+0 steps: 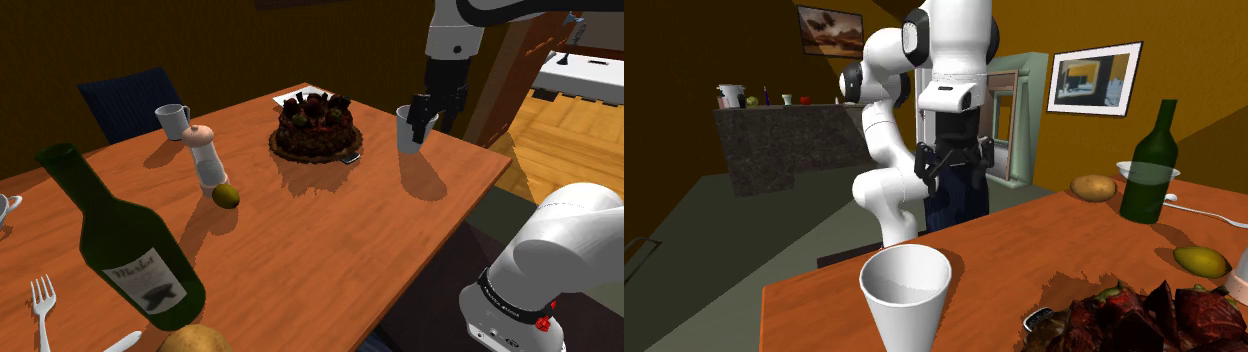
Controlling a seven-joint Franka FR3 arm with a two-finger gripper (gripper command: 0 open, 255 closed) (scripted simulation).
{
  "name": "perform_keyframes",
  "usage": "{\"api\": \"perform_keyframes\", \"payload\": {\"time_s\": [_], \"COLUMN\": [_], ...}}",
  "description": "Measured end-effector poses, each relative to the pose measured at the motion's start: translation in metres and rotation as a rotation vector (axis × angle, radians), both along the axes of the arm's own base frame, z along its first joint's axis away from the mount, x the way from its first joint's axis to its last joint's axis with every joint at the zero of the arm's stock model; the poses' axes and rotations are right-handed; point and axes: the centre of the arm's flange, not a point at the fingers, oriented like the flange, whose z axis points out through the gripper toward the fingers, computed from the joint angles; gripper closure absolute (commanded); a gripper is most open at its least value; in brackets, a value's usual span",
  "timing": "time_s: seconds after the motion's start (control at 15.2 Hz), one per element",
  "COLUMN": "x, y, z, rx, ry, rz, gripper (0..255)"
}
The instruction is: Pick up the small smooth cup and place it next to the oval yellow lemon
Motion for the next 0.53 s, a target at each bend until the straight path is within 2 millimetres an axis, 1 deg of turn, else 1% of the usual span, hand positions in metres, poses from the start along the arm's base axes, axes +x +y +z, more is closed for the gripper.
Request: {"api": "perform_keyframes", "payload": {"time_s": [0.07, 0.13, 0.2, 0.46, 0.53], "x": [0.000, 0.003, 0.006, 0.030, 0.034], "y": [0.000, -0.006, -0.016, -0.061, -0.077], "z": [0.000, 0.000, -0.001, -0.005, -0.009], "rx": [0.000, 0.004, 0.011, 0.047, 0.056], "ry": [0.000, -0.002, -0.004, -0.017, -0.020], "rz": [0.000, 0.001, 0.002, 0.011, 0.012], "gripper": [0, 0, 0, 0, 0]}}
